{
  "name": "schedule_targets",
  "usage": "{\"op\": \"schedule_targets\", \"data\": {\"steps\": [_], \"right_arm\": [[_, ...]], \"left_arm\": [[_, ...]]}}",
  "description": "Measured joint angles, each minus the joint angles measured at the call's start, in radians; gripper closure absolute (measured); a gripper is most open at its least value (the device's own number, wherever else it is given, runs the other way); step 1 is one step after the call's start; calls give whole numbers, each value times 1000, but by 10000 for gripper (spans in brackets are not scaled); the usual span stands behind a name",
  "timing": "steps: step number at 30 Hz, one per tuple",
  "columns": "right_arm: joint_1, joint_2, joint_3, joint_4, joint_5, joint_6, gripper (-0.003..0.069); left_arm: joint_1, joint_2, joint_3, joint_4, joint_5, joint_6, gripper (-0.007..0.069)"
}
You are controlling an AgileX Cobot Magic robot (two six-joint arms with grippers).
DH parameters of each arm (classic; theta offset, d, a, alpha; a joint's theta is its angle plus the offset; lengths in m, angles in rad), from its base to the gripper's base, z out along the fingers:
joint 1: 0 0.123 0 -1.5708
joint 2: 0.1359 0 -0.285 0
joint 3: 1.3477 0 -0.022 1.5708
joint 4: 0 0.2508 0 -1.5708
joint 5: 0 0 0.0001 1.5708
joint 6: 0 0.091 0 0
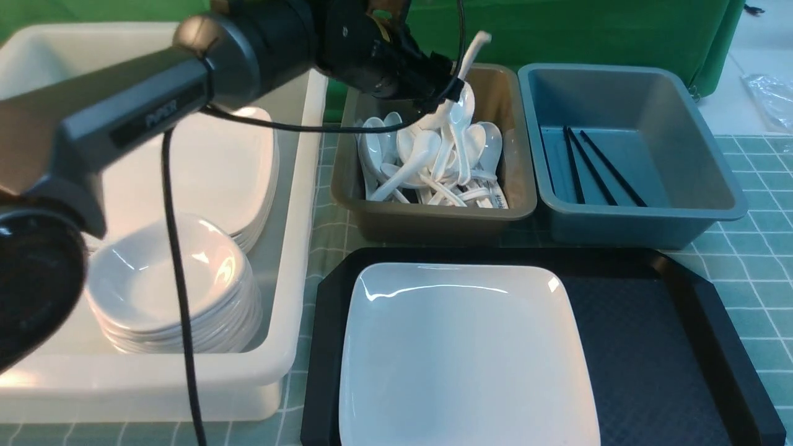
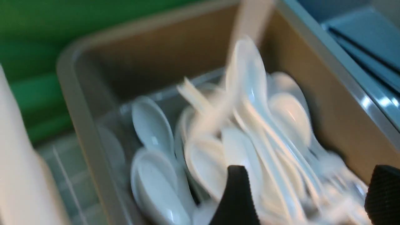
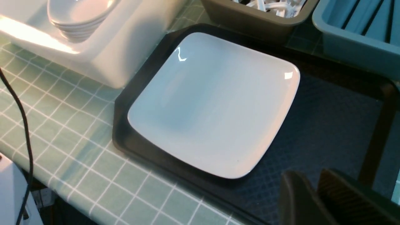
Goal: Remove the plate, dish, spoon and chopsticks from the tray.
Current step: Use the left arm to put the soup spoon into the small storage box in the middle, then use the left arm to grab a plate from the dinner plate
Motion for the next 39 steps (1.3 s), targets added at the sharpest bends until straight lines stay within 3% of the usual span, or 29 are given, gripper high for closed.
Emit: {"op": "schedule_targets", "data": {"steps": [4,7,9,12,17,22,28,33,39], "right_arm": [[0,0,0,2,0,-31,517],[0,0,0,3,0,-58,517],[0,0,0,4,0,-75,517],[0,0,0,3,0,-97,516],[0,0,0,3,0,-106,516],[0,0,0,3,-4,-107,511],[0,0,0,3,-7,-107,502],[0,0,0,3,-7,-107,498],[0,0,0,3,-7,-107,496]], "left_arm": [[-33,-130,46,-29,194,147,246],[-112,-286,215,-67,301,358,442],[-173,-397,394,-80,315,435,562],[-233,-514,624,-80,288,537,602],[-301,-583,926,-99,182,741,484],[-317,-583,1063,-100,0,833,293],[-317,-583,1142,-87,-170,934,130],[-317,-566,1148,-87,-237,1046,99],[-317,-522,1148,-87,-281,1069,143]]}}
